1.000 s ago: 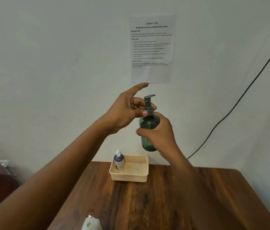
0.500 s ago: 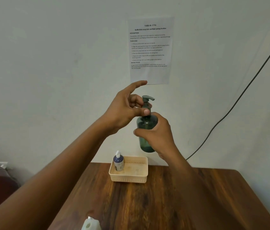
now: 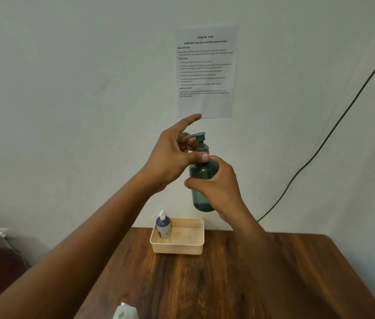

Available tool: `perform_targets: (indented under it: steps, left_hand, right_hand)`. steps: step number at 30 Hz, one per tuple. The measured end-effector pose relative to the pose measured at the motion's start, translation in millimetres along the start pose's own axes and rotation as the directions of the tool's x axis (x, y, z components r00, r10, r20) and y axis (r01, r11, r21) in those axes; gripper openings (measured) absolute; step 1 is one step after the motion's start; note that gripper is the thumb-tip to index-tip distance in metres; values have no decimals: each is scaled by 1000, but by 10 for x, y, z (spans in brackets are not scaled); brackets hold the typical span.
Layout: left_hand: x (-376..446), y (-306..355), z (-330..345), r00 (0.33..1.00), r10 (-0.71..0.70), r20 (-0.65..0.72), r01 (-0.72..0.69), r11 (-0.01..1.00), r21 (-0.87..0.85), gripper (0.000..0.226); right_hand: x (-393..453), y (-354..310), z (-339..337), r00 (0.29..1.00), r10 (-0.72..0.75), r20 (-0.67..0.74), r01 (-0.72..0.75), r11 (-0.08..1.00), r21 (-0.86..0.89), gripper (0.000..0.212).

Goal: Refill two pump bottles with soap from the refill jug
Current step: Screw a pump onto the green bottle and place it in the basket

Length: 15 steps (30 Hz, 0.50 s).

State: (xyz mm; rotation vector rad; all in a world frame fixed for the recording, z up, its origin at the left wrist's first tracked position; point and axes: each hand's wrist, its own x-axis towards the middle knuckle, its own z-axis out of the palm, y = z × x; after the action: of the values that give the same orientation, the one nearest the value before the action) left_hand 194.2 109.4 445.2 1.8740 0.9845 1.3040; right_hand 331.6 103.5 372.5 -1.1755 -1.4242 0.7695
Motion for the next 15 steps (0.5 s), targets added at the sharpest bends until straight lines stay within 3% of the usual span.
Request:
perform_targets:
  steps: [3, 5, 7, 11, 13, 15]
  left_hand:
    - [47, 39, -114, 972, -61, 228, 97, 984, -151, 90]
    - [54, 50, -154, 948, -72, 310, 134, 974, -183, 91]
    - [39, 52, -151, 958, -83, 275, 142, 969, -200, 91]
    - [4, 14, 4, 999, -3, -47, 3, 1000, 16, 92]
    - [3, 5, 50, 996, 44, -78, -37, 996, 85, 91]
    - [29, 24, 5, 999, 27, -23, -24, 995, 94, 89]
  right_hand:
    - [-6, 13, -32, 1000, 20, 10, -21, 1000, 20, 55]
    - [-15, 17, -38, 1000, 16, 7, -16, 999, 33, 54]
    - [-13, 4, -32, 1000, 4, 3, -4, 1000, 28, 55]
    - [7, -37, -10, 1000, -26, -16, 26, 1000, -12, 59]
    - [5, -39, -10, 999, -38, -13, 38, 999, -16, 58]
    - [2, -26, -20, 999, -32, 6, 32, 999, -12, 59]
